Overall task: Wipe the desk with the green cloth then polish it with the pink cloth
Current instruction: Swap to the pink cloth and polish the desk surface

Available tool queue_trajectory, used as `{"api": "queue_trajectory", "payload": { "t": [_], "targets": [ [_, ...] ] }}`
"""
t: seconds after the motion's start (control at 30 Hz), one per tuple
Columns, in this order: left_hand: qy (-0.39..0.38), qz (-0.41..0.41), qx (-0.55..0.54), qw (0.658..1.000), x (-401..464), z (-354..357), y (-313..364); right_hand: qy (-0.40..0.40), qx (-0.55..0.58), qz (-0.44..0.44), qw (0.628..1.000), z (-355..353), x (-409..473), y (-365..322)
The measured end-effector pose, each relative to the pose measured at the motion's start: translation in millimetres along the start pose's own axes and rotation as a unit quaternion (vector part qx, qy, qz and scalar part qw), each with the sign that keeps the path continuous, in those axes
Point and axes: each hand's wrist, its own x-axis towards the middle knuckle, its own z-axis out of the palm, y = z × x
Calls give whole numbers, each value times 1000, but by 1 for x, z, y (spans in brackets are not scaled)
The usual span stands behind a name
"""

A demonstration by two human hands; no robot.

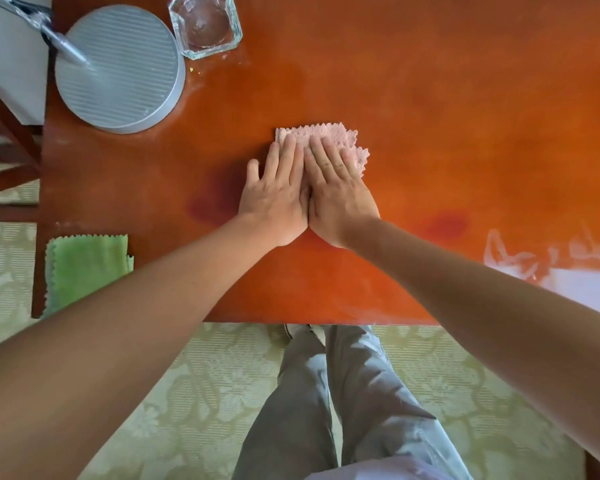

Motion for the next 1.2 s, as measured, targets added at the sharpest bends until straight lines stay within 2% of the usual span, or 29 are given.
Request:
{"api": "queue_trajectory", "payload": {
  "t": [0.37, 0.6, 0.87, 0.97, 1.2],
  "targets": [
    [2, 12, -7, 1000, -89, 35, 14, -8, 5, 3, 1000, 34, -82, -42],
    [-14, 6, -22, 1000, -129, 44, 47, -4, 20, -23, 1000, 46, -128, -36],
    [-20, 40, -50, 998, -114, 28, 129, 40, 12, 8, 999, 31, -172, 33],
    [-19, 30, -51, 998, -101, 20, 158, 47, 16, 13, 999, 24, -178, 64],
    [-27, 11, -42, 999, -45, 0, 169, 35, 17, 5, 999, 5, -135, 107]
  ]
}}
